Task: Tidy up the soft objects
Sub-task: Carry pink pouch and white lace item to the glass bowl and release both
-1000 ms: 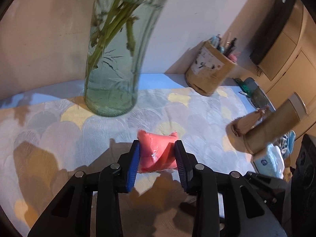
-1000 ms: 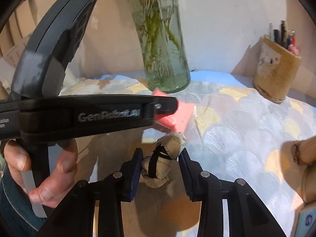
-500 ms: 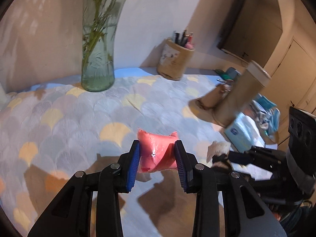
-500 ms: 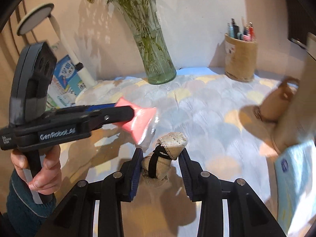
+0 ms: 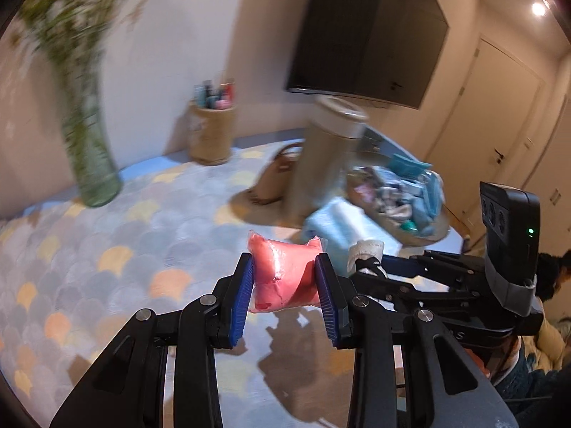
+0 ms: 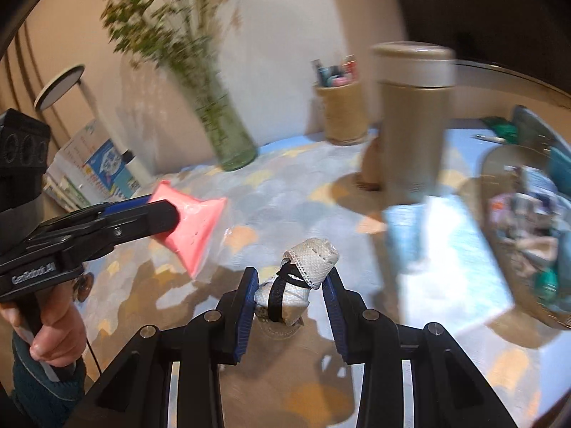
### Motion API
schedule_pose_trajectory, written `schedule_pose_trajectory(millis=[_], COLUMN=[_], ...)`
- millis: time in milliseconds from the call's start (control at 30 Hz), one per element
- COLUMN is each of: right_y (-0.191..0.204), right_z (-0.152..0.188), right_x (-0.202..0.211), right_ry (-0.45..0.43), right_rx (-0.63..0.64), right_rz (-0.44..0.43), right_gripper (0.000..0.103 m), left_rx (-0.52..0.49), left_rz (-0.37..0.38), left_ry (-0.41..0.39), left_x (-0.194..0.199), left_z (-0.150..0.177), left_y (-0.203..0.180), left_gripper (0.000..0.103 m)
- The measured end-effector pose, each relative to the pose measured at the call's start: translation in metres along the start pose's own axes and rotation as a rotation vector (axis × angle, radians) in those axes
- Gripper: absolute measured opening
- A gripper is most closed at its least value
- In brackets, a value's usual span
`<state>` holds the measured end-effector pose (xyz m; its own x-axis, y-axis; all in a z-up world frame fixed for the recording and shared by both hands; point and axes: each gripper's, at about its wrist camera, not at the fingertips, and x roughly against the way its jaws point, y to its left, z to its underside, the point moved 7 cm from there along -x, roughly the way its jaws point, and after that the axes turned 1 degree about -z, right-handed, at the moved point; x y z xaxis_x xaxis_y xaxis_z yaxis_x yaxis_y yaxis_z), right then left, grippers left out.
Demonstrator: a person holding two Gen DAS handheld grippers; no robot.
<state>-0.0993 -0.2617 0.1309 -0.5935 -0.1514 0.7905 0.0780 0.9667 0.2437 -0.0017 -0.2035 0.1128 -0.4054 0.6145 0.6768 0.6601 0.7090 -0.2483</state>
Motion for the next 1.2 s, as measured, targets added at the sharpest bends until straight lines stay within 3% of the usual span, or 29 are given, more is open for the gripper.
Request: schedule_pose_trajectory(millis=[367,533,600,733,867,967,1167,1200], right_y=[-0.116,-0.181,-0.209,-0.261,-0.301,-0.315,-0.327,-0.328], right_z=[-0.005,-0.016,-0.02,-0.023,-0.021,-0.018,-0.014,-0.013], right_x=[0.088,0.126,0.14,0.147,0.14,0.132,0.119,0.117], right_ry=[-0.118,-0.174,-0.194,-0.163,-0.107,-0.066,-0.013,-0.003], right_rx=[-0.076,-0.189,-0.22,-0.273,-0.332,-0.346,-0.339,-0.339], right_rz=[0.289,0.333,0.367,0.446,0.453,0.441,0.424,0.418], right_gripper=[0.036,0.036,0.036,0.036,0.036,0.036,0.036,0.038], left_rx=[-0.184,-0.246,-0.265,-0.214,-0.205,-0.23,-0.231,-0.229], left_rz=[0.081,0.001,-0.058,-0.075,-0.131,-0.183,-0.209,-0.209], left_ry=[-0.003,-0.034,-0.047,-0.047,-0.068,-0.088,-0.054,-0.042], left_x=[-0.048,-0.086,-0.105,-0.137,-0.158,-0.168,-0.194,-0.197], left_z=[-0.038,-0.062,-0.072,-0.09,-0.103,-0.108,-0.11,-0.108], left_y=[-0.142,-0.187,-0.196,-0.198,-0.197,-0.197,-0.194,-0.193], left_gripper=[0.032,0.032,0.032,0.032,0.032,0.032,0.035,0.045])
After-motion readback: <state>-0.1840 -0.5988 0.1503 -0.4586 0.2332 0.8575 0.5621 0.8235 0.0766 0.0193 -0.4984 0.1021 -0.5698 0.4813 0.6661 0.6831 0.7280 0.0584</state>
